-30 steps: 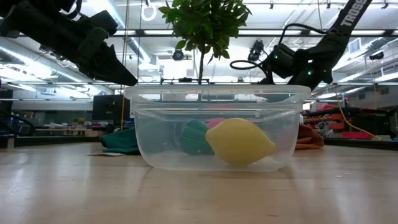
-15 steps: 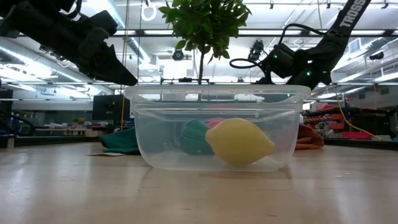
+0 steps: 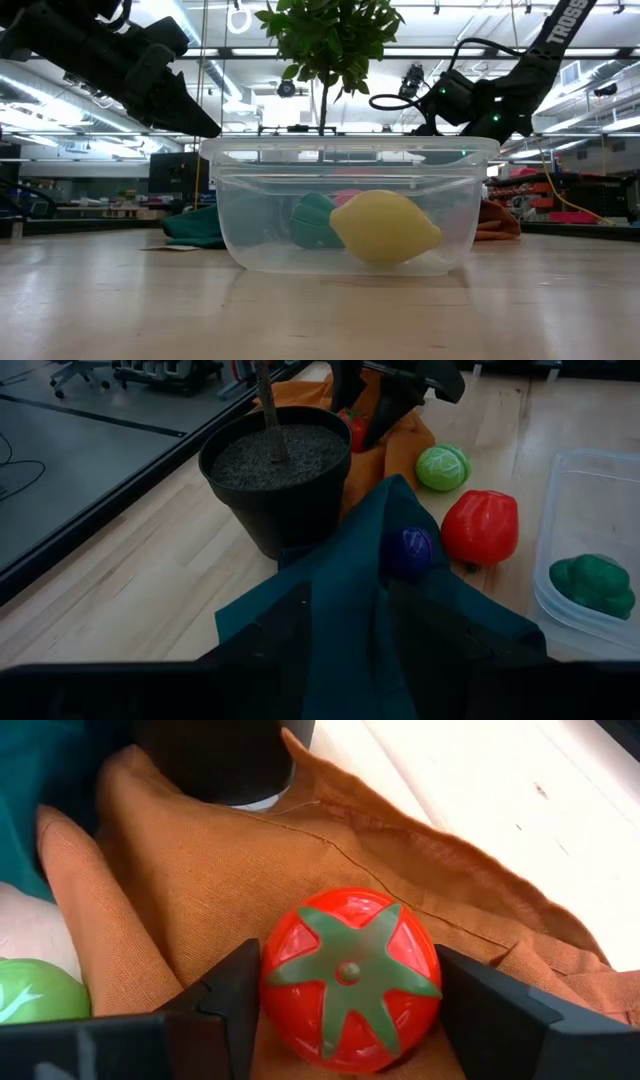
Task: Pick and placing Produce into tupperware
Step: Put the tomato into the transparent bin
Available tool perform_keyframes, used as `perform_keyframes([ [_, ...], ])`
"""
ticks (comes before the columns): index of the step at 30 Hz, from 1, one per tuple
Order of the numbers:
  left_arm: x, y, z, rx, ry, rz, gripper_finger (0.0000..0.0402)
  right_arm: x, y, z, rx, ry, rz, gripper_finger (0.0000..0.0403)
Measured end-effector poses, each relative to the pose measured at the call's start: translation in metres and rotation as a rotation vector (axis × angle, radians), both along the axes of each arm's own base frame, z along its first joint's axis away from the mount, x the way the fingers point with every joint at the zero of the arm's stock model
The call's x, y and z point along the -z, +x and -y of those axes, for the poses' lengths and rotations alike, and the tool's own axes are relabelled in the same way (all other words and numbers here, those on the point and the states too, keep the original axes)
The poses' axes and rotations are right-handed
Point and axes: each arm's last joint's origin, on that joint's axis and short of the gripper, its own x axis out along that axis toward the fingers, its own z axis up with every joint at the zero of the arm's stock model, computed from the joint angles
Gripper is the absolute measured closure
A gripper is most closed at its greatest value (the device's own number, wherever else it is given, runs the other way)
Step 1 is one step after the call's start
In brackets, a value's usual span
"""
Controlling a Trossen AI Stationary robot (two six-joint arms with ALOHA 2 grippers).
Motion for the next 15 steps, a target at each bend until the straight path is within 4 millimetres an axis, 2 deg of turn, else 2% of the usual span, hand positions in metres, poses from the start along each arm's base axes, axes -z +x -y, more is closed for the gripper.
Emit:
perform_keyframes([
  [6,0.000,0.000,0.000,0.000,0.000,-0.001,0.0266,-0.005,-0.001,0.000,-0.001,-0.007,0.016,0.0192],
  [11,0.000,0.000,0.000,0.000,0.000,-0.002,0.0263,-0.025,-0.005,-0.002,0.000,-0.039,0.084,0.0191],
  [15,0.000,0.000,0.000,0.000,0.000,-0.002,0.0259,-0.038,-0.016,-0.008,0.006,-0.022,0.070,0.0191],
])
